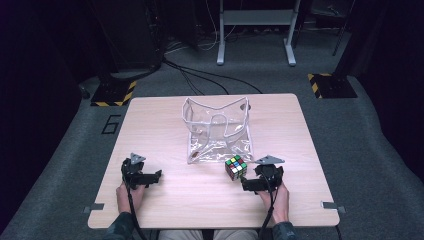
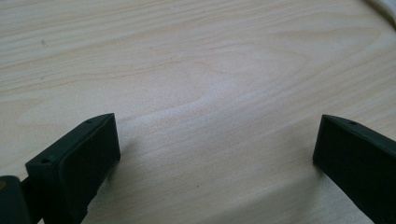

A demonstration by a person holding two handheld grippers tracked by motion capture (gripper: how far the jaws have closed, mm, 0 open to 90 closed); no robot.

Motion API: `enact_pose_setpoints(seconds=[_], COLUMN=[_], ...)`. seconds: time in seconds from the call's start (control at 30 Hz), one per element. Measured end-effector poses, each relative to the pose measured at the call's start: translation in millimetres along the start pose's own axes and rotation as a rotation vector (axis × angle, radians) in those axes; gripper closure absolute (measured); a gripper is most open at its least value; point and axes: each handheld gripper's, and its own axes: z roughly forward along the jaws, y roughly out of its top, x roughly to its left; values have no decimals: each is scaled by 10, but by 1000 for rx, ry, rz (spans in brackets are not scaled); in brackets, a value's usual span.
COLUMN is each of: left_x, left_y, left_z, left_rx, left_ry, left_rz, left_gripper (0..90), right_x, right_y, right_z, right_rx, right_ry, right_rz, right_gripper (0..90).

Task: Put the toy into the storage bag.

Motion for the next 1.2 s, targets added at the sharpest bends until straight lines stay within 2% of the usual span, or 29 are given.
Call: enact_pose_setpoints(seconds=[0.07, 0.1, 0.13, 0.17, 0.2, 0.23, 0.27, 0.4, 0.53, 0.7, 0.8, 1.0, 1.2], left_x=[0, 1, 1, 0, 0, -1, -6, 0, -1, -1, -1, 4, 5], left_y=[0, 0, 0, 0, 0, 0, -2, -1, -1, -1, -2, 1, 1], left_z=[0, -1, -1, 0, -1, -2, 0, -6, -6, -6, -7, -7, -6], left_rx=[0, 1, 2, 0, 1, 3, 0, 8, 8, 8, 9, 9, 9], left_ry=[0, 0, 0, 1, 0, -1, 0, -1, -1, 0, 0, 1, 1], left_rz=[-1, 1, 2, 0, 0, -2, -9, 1, 1, 1, 2, 7, 8], left_gripper=[5, 5, 5, 5, 5, 5, 5, 5, 6, 5, 5, 6, 6], right_x=[18, 35, 35, 56, 57, 75, 77, 106, 126, 196, 233, 289, 305], right_y=[-3, -2, -4, 1, 2, 7, 11, 40, 85, 136, 160, 197, 224], right_z=[-1, 4, 5, 7, 10, 11, 12, 23, 47, 141, 200, 333, 421], right_rx=[-3, -4, -1, 0, -2, -2, -2, -14, -14, 4, 5, 39, 43], right_ry=[10, 12, 13, 18, 20, 21, 26, 29, 32, 40, 32, 27, 29], right_rz=[-13, -3, -19, -4, -23, -15, -27, -14, -34, -26, -48, -58, -70], right_gripper=[0, 0, 0, 0, 0, 0, 0, 0, 0, 0, 0, 0, 0])
